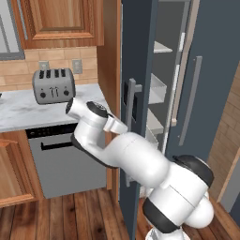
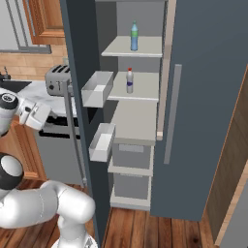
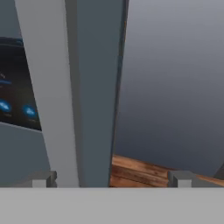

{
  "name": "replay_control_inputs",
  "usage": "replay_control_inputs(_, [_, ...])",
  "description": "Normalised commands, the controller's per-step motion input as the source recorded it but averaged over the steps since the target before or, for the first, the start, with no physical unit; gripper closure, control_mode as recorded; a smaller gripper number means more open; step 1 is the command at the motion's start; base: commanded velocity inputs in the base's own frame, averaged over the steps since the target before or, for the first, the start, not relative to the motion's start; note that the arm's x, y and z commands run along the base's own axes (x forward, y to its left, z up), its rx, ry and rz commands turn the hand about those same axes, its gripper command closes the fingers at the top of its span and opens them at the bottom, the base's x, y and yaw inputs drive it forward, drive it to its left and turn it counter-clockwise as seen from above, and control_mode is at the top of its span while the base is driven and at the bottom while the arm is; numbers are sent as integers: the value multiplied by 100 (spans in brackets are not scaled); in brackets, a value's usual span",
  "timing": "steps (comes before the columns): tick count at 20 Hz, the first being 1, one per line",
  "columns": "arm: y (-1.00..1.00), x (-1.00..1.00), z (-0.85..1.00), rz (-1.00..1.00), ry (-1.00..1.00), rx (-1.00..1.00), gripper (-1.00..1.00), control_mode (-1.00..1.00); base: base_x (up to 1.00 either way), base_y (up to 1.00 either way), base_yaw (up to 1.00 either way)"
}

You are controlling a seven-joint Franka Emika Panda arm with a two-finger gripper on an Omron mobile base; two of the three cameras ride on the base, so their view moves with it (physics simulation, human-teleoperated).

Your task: Take the bottled waters from the counter and place them in the freezer to freeze. Close the freezer door after placing the bottles.

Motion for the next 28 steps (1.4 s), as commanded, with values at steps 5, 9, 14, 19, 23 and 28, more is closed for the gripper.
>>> replay_control_inputs(5, [0, 32, -22, 0, 0, 0, -100, -100, 0, 0, 0])
replay_control_inputs(9, [0, 20, -9, 0, 0, 0, -100, -100, 0, 0, 0])
replay_control_inputs(14, [0, 24, -1, 0, 5, 0, -100, -100, 0, 0, 0])
replay_control_inputs(19, [-1, 27, 0, 0, 1, 0, -100, -100, 0, 0, 0])
replay_control_inputs(23, [0, 19, 0, 0, 0, 0, -100, -100, 0, 0, 0])
replay_control_inputs(28, [0, 2, 0, 0, 1, 0, -100, -100, 0, 0, 0])
